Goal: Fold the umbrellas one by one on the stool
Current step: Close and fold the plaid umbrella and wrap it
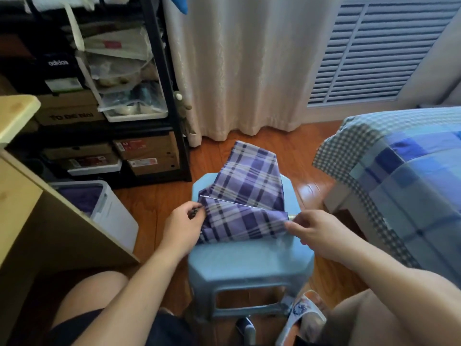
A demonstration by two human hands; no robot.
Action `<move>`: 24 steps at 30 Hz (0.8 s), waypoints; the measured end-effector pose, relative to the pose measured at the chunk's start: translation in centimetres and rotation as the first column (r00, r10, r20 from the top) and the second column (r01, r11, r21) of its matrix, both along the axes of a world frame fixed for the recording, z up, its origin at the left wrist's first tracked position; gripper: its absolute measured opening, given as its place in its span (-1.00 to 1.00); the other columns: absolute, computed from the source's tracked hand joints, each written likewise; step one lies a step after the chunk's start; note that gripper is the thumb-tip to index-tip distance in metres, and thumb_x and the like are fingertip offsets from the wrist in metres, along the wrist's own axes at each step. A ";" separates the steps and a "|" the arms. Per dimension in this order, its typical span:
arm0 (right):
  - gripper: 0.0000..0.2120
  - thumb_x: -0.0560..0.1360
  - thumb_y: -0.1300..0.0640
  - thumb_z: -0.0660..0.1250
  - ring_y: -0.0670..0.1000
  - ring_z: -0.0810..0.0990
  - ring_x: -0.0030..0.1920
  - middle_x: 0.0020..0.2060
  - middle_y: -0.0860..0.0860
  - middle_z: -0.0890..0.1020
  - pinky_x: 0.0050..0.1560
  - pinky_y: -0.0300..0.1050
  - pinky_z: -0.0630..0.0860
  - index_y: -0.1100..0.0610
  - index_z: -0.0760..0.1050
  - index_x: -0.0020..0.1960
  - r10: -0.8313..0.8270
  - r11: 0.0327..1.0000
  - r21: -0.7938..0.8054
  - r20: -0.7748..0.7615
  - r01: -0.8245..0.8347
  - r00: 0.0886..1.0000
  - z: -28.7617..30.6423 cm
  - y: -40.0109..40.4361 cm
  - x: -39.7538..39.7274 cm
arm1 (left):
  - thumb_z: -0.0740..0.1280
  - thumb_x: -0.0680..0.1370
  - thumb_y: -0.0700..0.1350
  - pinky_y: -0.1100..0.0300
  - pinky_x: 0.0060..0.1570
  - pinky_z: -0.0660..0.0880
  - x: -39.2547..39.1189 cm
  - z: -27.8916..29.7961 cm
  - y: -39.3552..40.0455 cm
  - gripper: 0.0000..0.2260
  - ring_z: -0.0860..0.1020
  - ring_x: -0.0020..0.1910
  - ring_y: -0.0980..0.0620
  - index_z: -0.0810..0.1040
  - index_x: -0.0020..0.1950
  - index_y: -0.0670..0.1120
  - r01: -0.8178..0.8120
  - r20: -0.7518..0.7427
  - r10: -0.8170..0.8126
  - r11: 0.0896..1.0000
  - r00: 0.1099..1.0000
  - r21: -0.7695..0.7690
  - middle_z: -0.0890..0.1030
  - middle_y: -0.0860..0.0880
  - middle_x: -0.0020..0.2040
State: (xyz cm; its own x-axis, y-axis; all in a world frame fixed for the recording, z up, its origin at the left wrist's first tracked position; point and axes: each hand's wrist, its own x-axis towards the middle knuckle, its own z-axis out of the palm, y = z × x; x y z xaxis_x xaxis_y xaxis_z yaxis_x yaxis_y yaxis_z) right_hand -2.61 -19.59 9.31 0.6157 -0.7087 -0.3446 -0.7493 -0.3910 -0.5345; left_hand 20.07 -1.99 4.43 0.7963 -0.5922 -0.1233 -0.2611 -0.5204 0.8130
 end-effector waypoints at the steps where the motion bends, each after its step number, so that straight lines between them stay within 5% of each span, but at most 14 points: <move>1: -0.76 0.56 -0.11 0.42 0.03 0.61 -0.20 -0.29 -0.06 0.63 -0.10 0.00 0.54 0.01 0.54 -0.19 -0.022 0.999 -0.035 0.037 0.023 0.999 -1.0 0.5 -0.1 | 0.30 0.67 -0.05 0.44 -0.26 0.36 -0.1 -0.2 0.0 -0.89 0.59 -0.05 0.10 0.63 0.06 0.02 -0.002 0.008 0.002 1.000 1.000 -0.002 0.65 0.09 -0.03; 5: -0.64 0.49 0.12 0.52 -0.05 0.36 -0.36 -0.43 -0.09 0.41 -0.33 -0.11 0.30 0.05 0.38 -0.34 -0.115 0.993 0.033 0.293 0.110 0.949 -3.1 2.0 1.2 | 0.31 0.66 -0.08 0.40 -0.11 0.42 -0.2 -0.3 0.7 -0.87 0.59 0.03 0.14 0.57 0.19 0.07 0.032 -0.054 -0.035 0.999 0.998 -0.041 0.64 0.10 0.08; 7: -0.68 0.51 0.15 0.50 -0.10 0.33 -0.40 -0.43 -0.07 0.41 -0.37 -0.18 0.27 0.11 0.44 -0.33 -0.180 0.983 0.099 0.381 0.154 0.907 -2.9 2.2 1.7 | 0.40 0.61 -0.14 0.30 0.08 0.48 0.1 -0.2 1.7 -0.68 0.59 0.09 0.26 0.51 0.32 0.12 0.109 -0.189 -0.134 0.985 0.973 -0.135 0.63 0.18 0.14; 9: -0.76 0.55 0.15 0.47 -0.12 0.40 -0.42 -0.40 0.02 0.52 -0.39 -0.27 0.33 0.14 0.53 -0.27 -0.313 0.943 0.257 0.462 0.213 0.830 -2.3 2.0 1.7 | 0.51 0.53 -0.17 0.29 0.26 0.43 0.8 -0.3 2.8 -0.45 0.55 0.19 0.34 0.41 0.43 0.18 0.261 -0.229 -0.285 0.957 0.931 -0.129 0.57 0.26 0.23; 11: -0.79 0.57 0.07 0.46 0.03 0.60 -0.25 -0.24 0.18 0.68 -0.15 -0.11 0.52 0.19 0.59 -0.15 -0.444 0.875 0.415 0.488 0.249 0.751 -2.1 1.3 1.8 | 0.55 0.49 -0.12 0.18 0.42 0.36 1.4 -1.2 3.3 -0.36 0.47 0.34 0.24 0.39 0.49 0.17 0.360 -0.104 -0.356 0.933 0.929 0.020 0.51 0.22 0.34; 13: -0.76 0.57 0.00 0.45 0.15 0.65 -0.13 -0.11 0.21 0.72 -0.04 0.07 0.54 0.19 0.61 -0.09 -0.464 0.869 0.405 0.471 0.283 0.751 -1.9 0.9 2.1 | 0.53 0.51 -0.12 0.02 0.46 0.35 1.7 -2.1 3.1 -0.45 0.45 0.38 0.05 0.48 0.47 0.09 0.314 0.050 -0.318 0.947 0.947 0.074 0.52 0.13 0.34; 17: -0.84 0.60 0.05 0.43 0.05 0.70 -0.05 -0.02 0.11 0.72 -0.07 -0.05 0.57 0.09 0.58 0.11 -0.477 0.874 0.350 0.483 0.338 0.734 -1.0 1.2 3.0 | 0.48 0.55 -0.20 0.08 0.31 0.46 1.5 -2.5 2.2 -0.71 0.58 0.21 0.05 0.66 0.26 -0.02 0.253 0.075 -0.247 0.964 0.966 -0.084 0.67 0.07 0.18; 21: -0.48 0.55 0.07 0.46 0.01 0.71 -0.01 -0.01 0.04 0.72 0.19 0.04 0.59 -0.05 0.41 0.47 -0.515 0.801 0.598 0.658 0.035 0.550 1.1 0.8 2.3 | 0.44 0.59 -0.19 0.19 0.11 0.51 1.5 -1.9 2.0 -0.89 0.63 0.01 0.17 0.69 0.09 -0.07 0.139 -0.004 -0.146 0.953 0.989 -0.269 0.72 0.05 0.02; 24: -0.24 0.44 0.03 0.57 0.11 0.68 0.12 0.28 0.11 0.64 0.28 0.10 0.56 0.02 0.34 0.55 -0.517 0.710 0.638 0.760 -0.299 0.394 2.2 -0.1 1.0 | 0.41 0.59 -0.05 0.21 0.02 0.53 2.3 -1.6 2.7 -0.93 0.64 -0.05 0.20 0.68 0.02 0.01 0.142 -0.052 -0.167 0.937 0.985 -0.318 0.73 0.10 -0.06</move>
